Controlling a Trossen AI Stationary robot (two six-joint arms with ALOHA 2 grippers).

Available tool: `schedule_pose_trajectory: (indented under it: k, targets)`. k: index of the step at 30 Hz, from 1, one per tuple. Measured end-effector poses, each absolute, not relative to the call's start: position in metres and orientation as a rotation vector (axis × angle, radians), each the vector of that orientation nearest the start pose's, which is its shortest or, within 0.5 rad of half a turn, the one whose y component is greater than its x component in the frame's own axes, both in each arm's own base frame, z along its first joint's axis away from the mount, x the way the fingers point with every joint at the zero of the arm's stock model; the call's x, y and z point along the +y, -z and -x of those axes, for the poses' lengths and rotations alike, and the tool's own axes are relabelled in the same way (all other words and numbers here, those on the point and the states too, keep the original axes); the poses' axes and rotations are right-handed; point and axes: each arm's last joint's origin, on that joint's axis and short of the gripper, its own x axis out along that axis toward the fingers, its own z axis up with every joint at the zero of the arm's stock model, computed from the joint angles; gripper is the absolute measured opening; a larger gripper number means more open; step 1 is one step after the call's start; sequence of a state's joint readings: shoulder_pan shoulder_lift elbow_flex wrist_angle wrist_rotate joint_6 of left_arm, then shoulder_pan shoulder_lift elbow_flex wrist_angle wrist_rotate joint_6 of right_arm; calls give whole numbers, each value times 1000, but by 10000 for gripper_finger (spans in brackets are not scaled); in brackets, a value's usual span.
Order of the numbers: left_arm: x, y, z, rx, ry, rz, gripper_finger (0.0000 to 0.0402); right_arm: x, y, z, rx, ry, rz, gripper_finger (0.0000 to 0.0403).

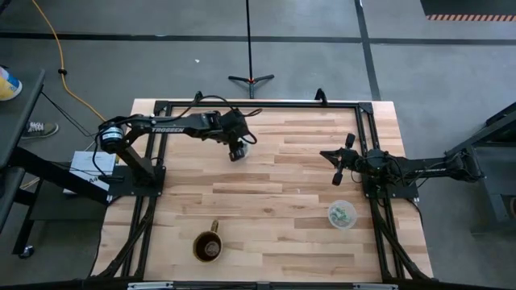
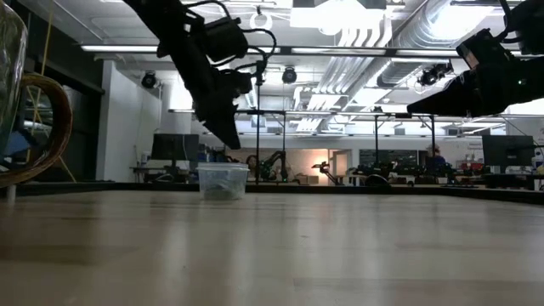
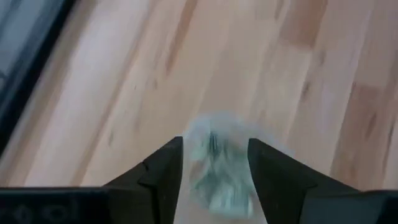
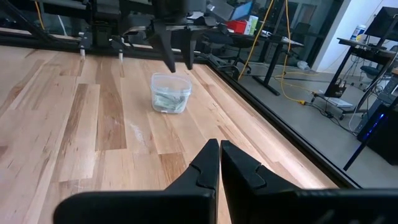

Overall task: Pick and place items into bin
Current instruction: Return to Home Position

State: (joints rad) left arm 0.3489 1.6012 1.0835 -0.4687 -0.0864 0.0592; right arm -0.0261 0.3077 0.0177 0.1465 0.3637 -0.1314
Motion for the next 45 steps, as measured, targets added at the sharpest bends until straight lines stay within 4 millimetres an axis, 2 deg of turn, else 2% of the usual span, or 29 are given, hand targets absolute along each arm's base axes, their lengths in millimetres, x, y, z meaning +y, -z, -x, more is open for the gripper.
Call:
schedule_pose_trajectory:
  k: [4, 7, 10, 16, 20, 24, 30, 33, 38, 41, 45]
  targets:
    - [109, -208, -302, 777, -302, 80, 189, -13, -157, -114, 168, 379, 154, 7]
    - [102, -202, -287, 640, -259, 77, 159, -13, -157, -114, 167, 379, 154, 7]
    - [93, -200, -264, 504, -270, 74, 127, -13, -158, -114, 163, 380, 153, 7]
    - [60, -204, -212, 218, -216, 21, 60, -13, -160, -114, 136, 386, 154, 7]
    - [45, -199, -185, 132, -198, 2, 22, -13, -162, -114, 119, 384, 150, 7]
    - [35, -197, -165, 65, -172, -10, 24, -13, -162, -114, 119, 383, 135, 7]
    - [30, -186, -135, -37, -244, -24, 72, -12, -162, -115, 116, 347, 122, 7]
    - [28, -178, -124, -85, -251, -11, 63, -11, -162, -115, 112, 304, 115, 7]
    - [26, -178, -115, -83, -249, -10, 21, -9, -166, -116, 61, 238, 91, 7]
    - [25, -180, -111, -99, -250, -26, 22, -9, -168, -116, 34, 231, 59, 7]
    - [25, -181, -108, -113, -254, -51, 56, -9, -169, -116, 21, 225, 37, 7]
